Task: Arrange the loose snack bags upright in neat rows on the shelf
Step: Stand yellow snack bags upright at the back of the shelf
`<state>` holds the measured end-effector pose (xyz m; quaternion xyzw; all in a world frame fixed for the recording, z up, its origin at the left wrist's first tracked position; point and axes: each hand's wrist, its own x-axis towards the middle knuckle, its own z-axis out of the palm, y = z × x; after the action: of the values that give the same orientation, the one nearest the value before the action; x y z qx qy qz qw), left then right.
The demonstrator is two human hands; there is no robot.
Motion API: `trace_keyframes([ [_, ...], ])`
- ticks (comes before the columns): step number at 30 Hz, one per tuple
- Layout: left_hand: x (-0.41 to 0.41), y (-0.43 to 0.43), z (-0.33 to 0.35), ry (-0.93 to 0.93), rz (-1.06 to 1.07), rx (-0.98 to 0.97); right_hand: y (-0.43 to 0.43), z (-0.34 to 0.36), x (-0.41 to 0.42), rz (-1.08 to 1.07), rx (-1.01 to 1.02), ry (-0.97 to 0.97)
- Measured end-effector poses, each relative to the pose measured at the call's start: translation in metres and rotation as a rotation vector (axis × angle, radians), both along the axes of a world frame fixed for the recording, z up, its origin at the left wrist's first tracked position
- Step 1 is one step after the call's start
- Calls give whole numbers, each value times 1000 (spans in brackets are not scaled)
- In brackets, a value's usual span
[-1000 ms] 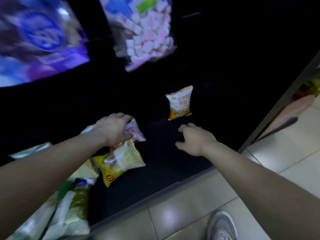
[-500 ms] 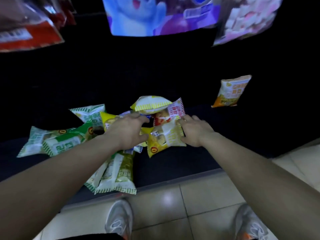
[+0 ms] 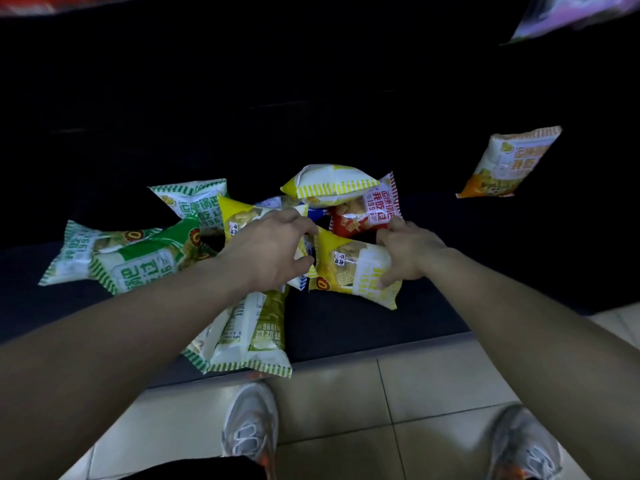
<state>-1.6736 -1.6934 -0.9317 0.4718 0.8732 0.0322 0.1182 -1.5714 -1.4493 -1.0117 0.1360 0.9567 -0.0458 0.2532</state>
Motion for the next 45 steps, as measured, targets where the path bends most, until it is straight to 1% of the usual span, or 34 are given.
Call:
trace_keyframes([
  [1, 0, 0, 2, 1, -1, 1, -1, 2, 5, -15, -37, 2],
  [3, 3, -2, 7, 2, -1, -8, -5, 9, 15, -13, -30, 36],
  [6, 12, -1, 15, 4, -20, -25, -11, 37, 29, 57, 79, 73],
  [9, 28, 8, 27, -5, -60, -29, -16, 80, 48, 168, 192, 67],
  [11, 43, 16, 36, -31, -76, -15, -17, 112, 65, 205, 236, 98],
  [15, 77, 34, 62, -111, -117, -5, -26, 172, 113, 182, 235, 201],
  [18, 103, 47, 75, -141, -160, -30, -32, 194, 139, 118, 209, 300],
  [21, 118, 52, 79, -116, -152, -27, -33, 197, 153, 42, 132, 388],
  [23, 120, 51, 80, -152, -107, 18, -30, 193, 160, -47, 13, 440],
  [26, 120, 46, 80, -343, -8, 135, -20, 185, 172, -228, -231, 499],
  [29, 122, 46, 78, -532, 80, 299, -6, 178, 183, -274, -317, 495],
  [32, 125, 54, 74, -705, 95, 391, 2, 174, 189, -360, -567, 573],
  [33, 127, 57, 71, -748, 83, 401, 5, 175, 190, -372, -619, 599],
  [35, 132, 63, 65, -803, 42, 392, 10, 178, 190, -363, -614, 625],
  [36, 134, 66, 62, -809, 26, 395, 12, 179, 190, -346, -567, 628],
  [39, 134, 76, 64, -747, 36, 490, 17, 180, 190, -306, -336, 579],
  [41, 132, 82, 71, -619, 7, 537, 20, 179, 190, -292, -194, 514],
  [43, 132, 89, 75, -433, -81, 489, 21, 178, 189, -263, -104, 464],
  [45, 136, 96, 75, -221, -148, 379, 22, 177, 187, -232, -51, 439],
])
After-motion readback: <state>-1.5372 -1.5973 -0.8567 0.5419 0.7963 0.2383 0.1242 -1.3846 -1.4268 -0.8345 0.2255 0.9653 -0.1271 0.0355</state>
